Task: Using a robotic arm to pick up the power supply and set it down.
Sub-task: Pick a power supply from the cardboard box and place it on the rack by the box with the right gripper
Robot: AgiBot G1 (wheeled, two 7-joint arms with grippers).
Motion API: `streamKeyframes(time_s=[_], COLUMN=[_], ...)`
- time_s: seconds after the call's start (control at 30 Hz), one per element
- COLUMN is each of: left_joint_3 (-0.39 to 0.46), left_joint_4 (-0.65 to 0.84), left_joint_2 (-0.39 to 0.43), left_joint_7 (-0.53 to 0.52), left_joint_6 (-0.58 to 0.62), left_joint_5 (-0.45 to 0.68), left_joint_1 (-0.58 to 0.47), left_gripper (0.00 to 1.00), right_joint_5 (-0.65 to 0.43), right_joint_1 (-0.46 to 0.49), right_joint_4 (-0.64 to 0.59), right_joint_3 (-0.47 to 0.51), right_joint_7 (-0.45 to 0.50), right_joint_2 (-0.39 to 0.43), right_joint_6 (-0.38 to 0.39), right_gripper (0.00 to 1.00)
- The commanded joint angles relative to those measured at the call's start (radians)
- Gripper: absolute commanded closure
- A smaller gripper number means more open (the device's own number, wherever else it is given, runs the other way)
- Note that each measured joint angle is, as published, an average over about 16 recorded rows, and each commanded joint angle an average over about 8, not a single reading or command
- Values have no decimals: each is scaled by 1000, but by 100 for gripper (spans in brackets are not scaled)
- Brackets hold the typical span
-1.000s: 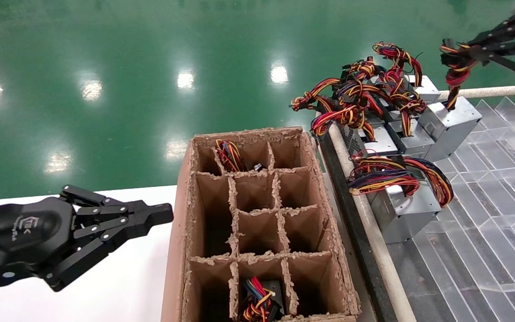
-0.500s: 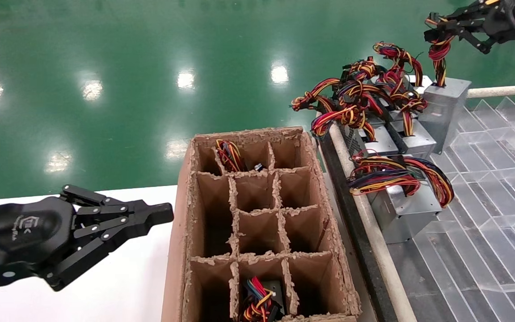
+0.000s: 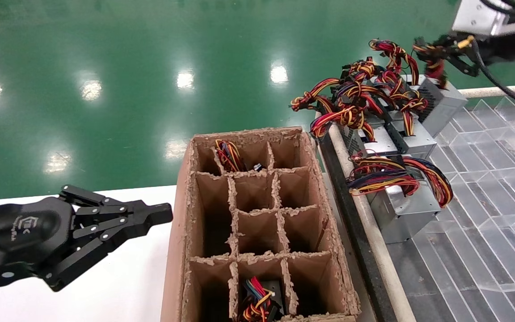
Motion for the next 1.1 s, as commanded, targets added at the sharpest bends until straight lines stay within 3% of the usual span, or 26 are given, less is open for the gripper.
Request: streamKeyframes(time_s=[0.03, 0.27, 0.7, 1.1], left_joint_3=[0, 0, 0, 0], left_joint_4=[0, 0, 0, 0], left_joint_2=[0, 0, 0, 0], left_joint_7=[0, 0, 0, 0], left_joint_6=[0, 0, 0, 0], left_joint_5=[0, 0, 0, 0], left_joint_1=[0, 0, 0, 0], left_gripper=[100, 100, 100, 100], right_joint_5=[-18, -37, 52, 103], right_joint_1=[1, 2, -57, -118], right_joint_4=[-4, -31, -24, -26], right_joint_3=[-13, -25, 37, 74], right_joint_7=[-16, -3, -47, -73], right_joint_2=[-3, 1, 22, -12], right_joint_6=[-1, 69, 204, 385], right_gripper=[100, 100, 100, 100])
